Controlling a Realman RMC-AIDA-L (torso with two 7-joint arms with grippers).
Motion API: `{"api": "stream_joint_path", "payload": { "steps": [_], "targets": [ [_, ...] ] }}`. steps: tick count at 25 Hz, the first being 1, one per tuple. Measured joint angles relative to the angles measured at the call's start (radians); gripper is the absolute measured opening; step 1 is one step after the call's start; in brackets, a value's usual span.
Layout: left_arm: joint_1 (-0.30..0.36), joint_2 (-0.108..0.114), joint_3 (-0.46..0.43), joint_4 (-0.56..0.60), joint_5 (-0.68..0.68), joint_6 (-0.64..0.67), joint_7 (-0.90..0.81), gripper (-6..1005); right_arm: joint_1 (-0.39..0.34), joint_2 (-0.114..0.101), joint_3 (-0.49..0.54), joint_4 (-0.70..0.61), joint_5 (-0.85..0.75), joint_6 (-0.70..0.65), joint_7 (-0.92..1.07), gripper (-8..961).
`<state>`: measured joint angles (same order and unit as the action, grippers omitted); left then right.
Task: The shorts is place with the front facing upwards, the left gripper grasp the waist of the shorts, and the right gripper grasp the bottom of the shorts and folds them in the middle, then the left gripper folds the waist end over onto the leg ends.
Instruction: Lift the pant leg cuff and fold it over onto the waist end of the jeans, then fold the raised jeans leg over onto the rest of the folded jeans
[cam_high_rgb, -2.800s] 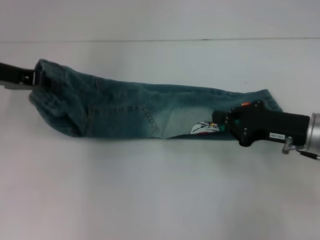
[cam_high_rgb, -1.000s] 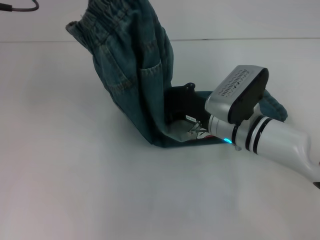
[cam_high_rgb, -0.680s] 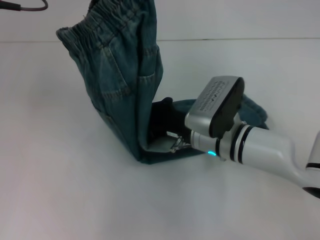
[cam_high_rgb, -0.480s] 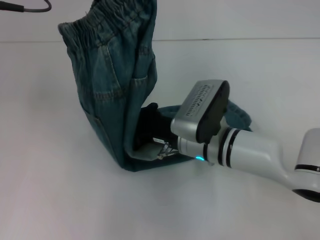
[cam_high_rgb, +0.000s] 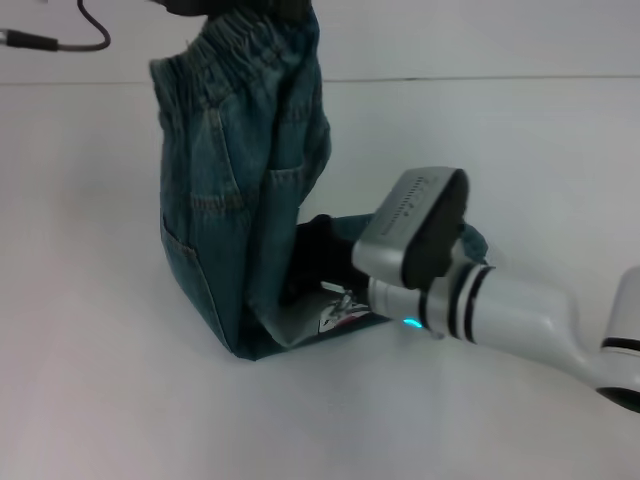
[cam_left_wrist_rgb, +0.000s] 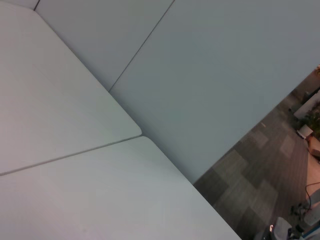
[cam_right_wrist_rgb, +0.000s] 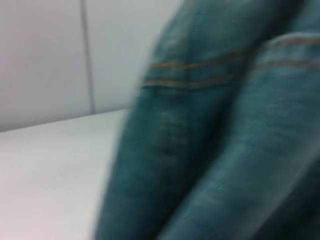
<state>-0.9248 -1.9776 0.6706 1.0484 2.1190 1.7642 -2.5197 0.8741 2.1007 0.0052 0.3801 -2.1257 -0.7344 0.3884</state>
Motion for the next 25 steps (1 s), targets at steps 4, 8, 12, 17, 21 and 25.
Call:
{"api": "stream_joint_path", "payload": {
  "steps": [4, 8, 12, 17, 21, 25],
  "targets": [
    [0.012, -0.017, 0.028, 0.0, 0.001, -0.021, 0.006, 135, -0.083, -0.007, 0.036, -0.066, -0.001, -0.091, 0.013, -2],
    [0.02, -0.039, 0.082, -0.001, 0.002, -0.066, 0.008, 139, -0.153, -0.012, 0.06, -0.185, 0.002, -0.213, 0.126, -2],
    [0.022, -0.076, 0.12, -0.001, 0.0, -0.111, 0.026, 142, -0.21, -0.011, 0.134, -0.296, 0.006, -0.332, 0.219, -2],
    [0.022, -0.128, 0.242, -0.019, 0.004, -0.226, 0.049, 146, -0.261, -0.014, 0.294, -0.353, 0.008, -0.414, 0.229, -1],
    [0.013, -0.157, 0.339, -0.083, 0.004, -0.333, 0.082, 150, -0.285, -0.015, 0.392, -0.361, 0.008, -0.447, 0.23, -2],
    [0.007, -0.184, 0.411, -0.133, 0.001, -0.427, 0.126, 153, -0.294, -0.015, 0.441, -0.363, 0.008, -0.451, 0.23, -2]
  ]
}}
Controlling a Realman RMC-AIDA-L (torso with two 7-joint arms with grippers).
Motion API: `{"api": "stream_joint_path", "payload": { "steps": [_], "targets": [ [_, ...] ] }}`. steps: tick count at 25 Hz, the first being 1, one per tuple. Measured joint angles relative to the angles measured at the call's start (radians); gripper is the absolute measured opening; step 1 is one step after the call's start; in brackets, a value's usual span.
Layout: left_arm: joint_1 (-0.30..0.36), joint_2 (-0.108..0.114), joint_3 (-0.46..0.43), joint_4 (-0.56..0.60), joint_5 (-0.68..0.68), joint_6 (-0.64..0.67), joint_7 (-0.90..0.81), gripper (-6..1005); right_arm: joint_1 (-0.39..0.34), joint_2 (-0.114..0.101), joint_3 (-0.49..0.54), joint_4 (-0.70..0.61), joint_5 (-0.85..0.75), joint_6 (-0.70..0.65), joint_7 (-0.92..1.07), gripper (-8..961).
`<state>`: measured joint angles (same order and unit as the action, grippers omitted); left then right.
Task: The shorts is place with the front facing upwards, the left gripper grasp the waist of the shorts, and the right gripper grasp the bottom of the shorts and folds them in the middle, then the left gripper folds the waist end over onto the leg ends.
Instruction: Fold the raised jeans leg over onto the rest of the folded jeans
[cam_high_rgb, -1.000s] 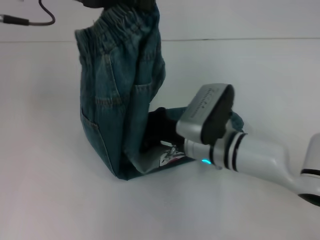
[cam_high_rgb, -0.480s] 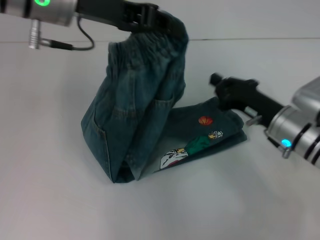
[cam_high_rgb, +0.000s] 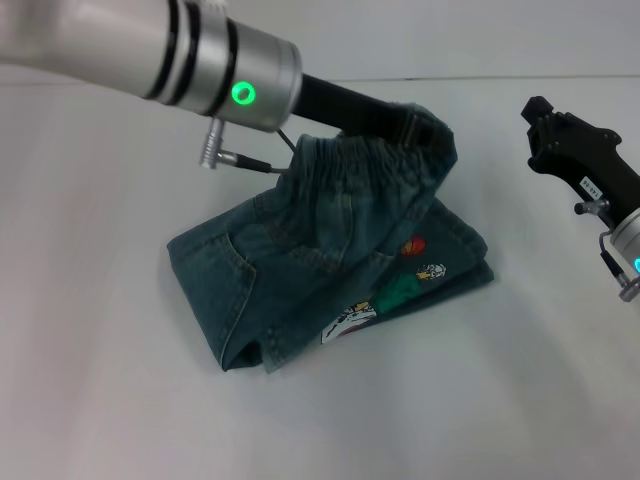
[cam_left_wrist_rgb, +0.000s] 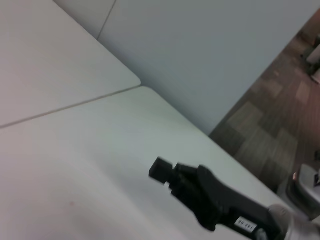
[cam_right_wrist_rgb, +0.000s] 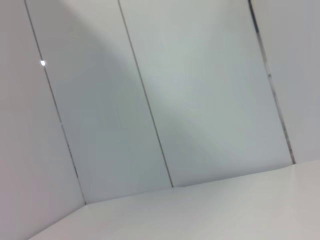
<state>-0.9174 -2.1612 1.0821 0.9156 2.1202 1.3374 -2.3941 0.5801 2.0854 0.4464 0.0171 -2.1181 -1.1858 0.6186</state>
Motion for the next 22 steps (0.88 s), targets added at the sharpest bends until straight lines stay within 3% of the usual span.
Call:
{"api": "stream_joint_path", "payload": {
  "steps": [8, 18, 22],
  "targets": [
    [-0.022, -0.006, 0.164, -0.113, -0.008, -0.175, 0.009, 160, -0.012, 0.004, 0.051, 0.008, 0.0, -0.01, 0.001, 1],
    [-0.015, -0.01, 0.198, -0.178, -0.165, -0.209, 0.103, 168, -0.014, 0.008, 0.087, 0.01, 0.0, -0.002, -0.004, 2],
    [-0.014, -0.01, 0.202, -0.197, -0.204, -0.217, 0.143, 290, -0.016, 0.01, 0.084, 0.013, 0.0, -0.001, -0.006, 2]
  ]
}}
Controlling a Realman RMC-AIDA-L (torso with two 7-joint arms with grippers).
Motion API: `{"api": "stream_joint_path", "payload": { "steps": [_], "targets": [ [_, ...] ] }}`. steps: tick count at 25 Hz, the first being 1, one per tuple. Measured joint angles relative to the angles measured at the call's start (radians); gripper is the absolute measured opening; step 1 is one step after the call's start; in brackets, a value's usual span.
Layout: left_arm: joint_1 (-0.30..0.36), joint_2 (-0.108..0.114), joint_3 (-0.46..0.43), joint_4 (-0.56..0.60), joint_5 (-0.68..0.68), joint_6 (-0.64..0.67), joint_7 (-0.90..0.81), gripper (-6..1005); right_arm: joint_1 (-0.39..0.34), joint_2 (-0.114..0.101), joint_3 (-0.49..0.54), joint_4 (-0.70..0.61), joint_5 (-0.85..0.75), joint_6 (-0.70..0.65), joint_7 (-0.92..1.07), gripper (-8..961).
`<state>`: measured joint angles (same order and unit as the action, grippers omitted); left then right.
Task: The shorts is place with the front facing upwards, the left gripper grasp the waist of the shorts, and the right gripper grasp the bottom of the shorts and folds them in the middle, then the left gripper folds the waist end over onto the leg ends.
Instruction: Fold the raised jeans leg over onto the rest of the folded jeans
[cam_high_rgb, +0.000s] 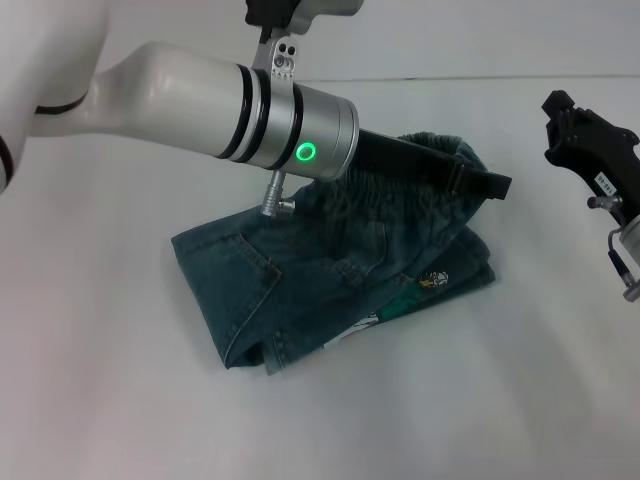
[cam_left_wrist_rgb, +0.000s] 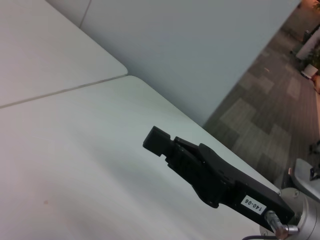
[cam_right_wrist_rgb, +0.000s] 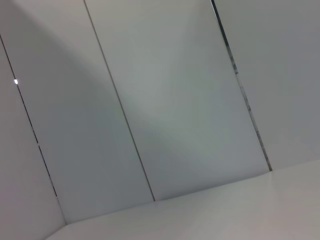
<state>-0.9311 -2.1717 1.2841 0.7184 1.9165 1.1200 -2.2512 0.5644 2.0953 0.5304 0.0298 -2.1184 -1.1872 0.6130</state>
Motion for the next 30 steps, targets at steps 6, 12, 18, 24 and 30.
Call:
{"api": "stream_joint_path", "payload": {
  "steps": [6, 12, 18, 24, 30],
  "targets": [
    [0.0, 0.001, 0.091, 0.008, -0.004, -0.05, 0.077, 484, -0.013, 0.0, -0.004, 0.011, -0.004, 0.0, -0.001, 3],
    [-0.005, 0.006, 0.127, 0.014, 0.01, -0.108, 0.136, 717, -0.029, 0.0, -0.004, 0.012, -0.006, 0.0, 0.0, 3],
    [-0.03, 0.006, 0.133, 0.031, 0.089, -0.125, 0.145, 887, -0.046, 0.0, -0.004, 0.012, -0.006, -0.004, 0.005, 3],
    [-0.067, 0.005, 0.229, 0.039, 0.129, -0.143, 0.141, 920, -0.055, 0.0, -0.003, 0.011, -0.003, -0.006, 0.004, 2],
    [-0.088, 0.003, 0.232, 0.07, 0.226, -0.118, 0.132, 919, -0.079, -0.002, 0.039, 0.006, 0.0, -0.008, 0.0, 3]
  ]
}}
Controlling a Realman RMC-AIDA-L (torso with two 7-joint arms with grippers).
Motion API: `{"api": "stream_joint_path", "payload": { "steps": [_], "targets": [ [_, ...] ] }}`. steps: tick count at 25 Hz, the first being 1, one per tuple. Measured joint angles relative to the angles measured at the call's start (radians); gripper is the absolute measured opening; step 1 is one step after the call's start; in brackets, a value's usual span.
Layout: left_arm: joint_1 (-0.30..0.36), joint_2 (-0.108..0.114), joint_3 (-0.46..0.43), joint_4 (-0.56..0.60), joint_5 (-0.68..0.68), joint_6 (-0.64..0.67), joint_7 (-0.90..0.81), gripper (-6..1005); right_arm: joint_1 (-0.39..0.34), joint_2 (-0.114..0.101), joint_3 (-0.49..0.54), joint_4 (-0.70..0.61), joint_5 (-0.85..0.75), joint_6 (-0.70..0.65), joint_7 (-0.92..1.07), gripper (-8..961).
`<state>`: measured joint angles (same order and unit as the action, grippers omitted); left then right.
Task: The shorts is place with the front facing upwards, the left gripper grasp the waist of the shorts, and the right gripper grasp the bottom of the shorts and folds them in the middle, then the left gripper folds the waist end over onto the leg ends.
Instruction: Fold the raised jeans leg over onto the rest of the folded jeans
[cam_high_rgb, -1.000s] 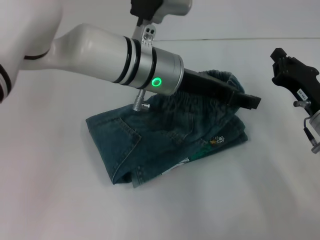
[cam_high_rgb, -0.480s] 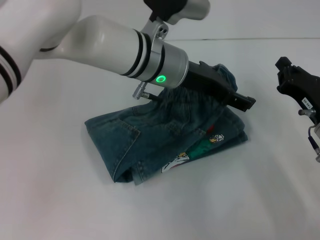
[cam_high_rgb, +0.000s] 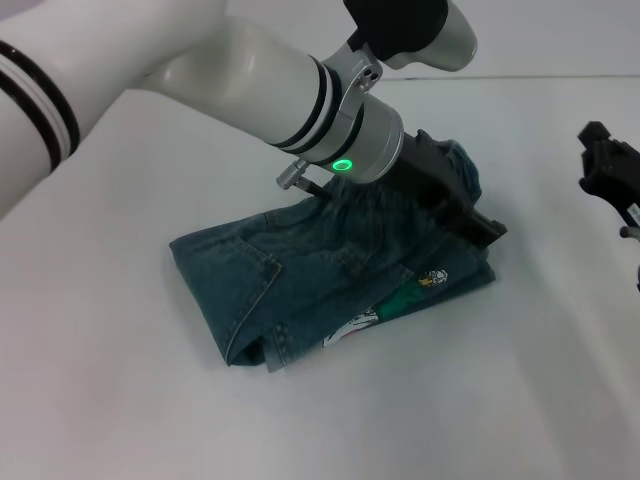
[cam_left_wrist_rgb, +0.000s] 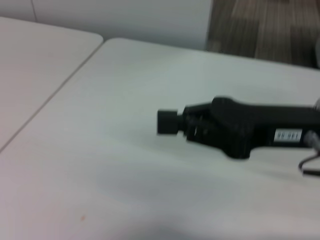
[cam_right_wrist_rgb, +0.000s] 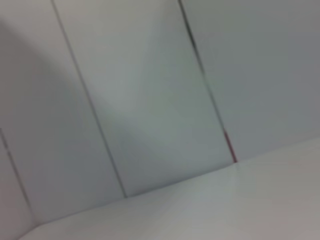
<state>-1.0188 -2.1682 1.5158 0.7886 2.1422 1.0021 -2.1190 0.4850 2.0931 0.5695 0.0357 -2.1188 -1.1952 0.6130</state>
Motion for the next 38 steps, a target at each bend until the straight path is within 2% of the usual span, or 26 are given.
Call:
{"api": "stream_joint_path", "payload": {
  "steps": [4, 12, 22, 33, 38],
  "targets": [
    [-0.031, -0.003, 0.026, -0.017, 0.051, 0.006, -0.01, 918, -0.019, -0.003, 0.036, -0.004, 0.0, -0.001, 0.0, 2],
    [-0.042, -0.005, 0.139, -0.011, 0.056, 0.0, -0.013, 917, -0.034, -0.004, 0.074, -0.015, 0.0, -0.001, -0.002, 2],
    [-0.032, -0.007, 0.254, 0.011, -0.013, -0.009, -0.013, 917, -0.032, -0.003, 0.075, -0.016, 0.0, 0.007, -0.005, 3],
    [0.003, -0.007, 0.269, 0.119, -0.028, 0.086, -0.006, 917, -0.032, -0.001, 0.075, -0.016, 0.0, 0.02, -0.018, 3],
    [0.006, -0.007, 0.276, 0.133, -0.03, 0.109, -0.001, 917, -0.035, -0.001, 0.075, -0.016, 0.0, 0.022, -0.018, 3]
  ]
}}
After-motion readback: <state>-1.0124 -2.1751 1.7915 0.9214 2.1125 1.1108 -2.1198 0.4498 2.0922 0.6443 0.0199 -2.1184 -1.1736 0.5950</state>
